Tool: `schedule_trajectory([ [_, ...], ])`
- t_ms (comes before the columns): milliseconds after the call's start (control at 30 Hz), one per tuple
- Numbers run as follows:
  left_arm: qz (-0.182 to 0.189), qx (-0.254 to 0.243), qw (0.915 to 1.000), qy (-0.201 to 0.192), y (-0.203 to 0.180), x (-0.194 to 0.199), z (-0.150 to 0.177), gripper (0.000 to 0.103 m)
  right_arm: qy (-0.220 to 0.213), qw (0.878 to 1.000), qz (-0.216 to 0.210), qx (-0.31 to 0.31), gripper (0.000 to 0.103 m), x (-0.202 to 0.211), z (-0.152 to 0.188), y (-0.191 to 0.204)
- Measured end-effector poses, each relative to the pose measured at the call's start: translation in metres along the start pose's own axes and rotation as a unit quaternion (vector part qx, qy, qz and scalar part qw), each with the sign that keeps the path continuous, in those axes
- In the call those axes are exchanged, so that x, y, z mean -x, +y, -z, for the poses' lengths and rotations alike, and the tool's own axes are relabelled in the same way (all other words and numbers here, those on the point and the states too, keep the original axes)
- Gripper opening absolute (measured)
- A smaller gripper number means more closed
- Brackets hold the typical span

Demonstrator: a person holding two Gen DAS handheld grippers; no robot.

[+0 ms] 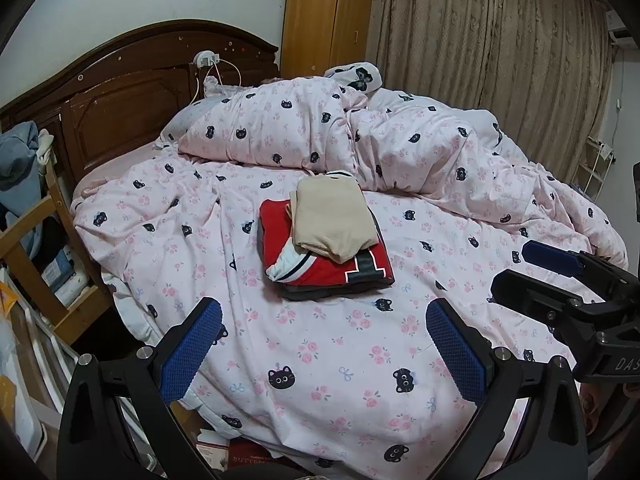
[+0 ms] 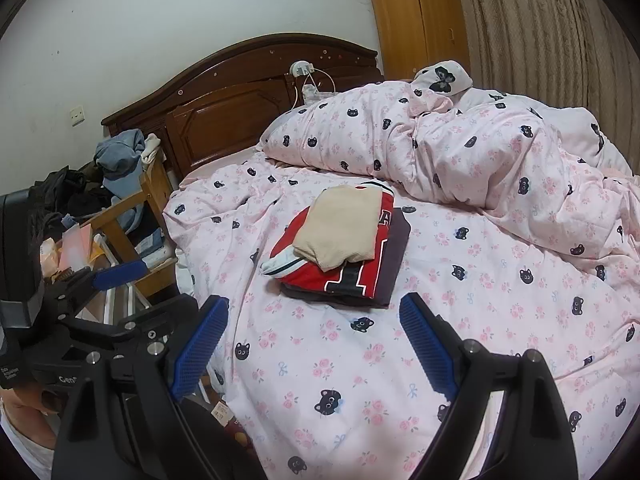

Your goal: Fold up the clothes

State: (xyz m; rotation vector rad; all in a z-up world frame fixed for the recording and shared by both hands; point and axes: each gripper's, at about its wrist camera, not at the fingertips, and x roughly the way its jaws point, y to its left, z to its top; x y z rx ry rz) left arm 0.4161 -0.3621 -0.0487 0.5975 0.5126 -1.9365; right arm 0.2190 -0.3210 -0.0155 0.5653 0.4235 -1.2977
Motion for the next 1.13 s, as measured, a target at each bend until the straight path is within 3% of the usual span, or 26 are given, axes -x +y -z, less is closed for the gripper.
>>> schedule_trajectory([
  [1133,0.002,0.003,1.0,-0.005,0.0036,0.0079,-0.0026,0.101,0.006,1.0,-0.005,0.001,0.089,0.0029,-0.0009,0.0049],
])
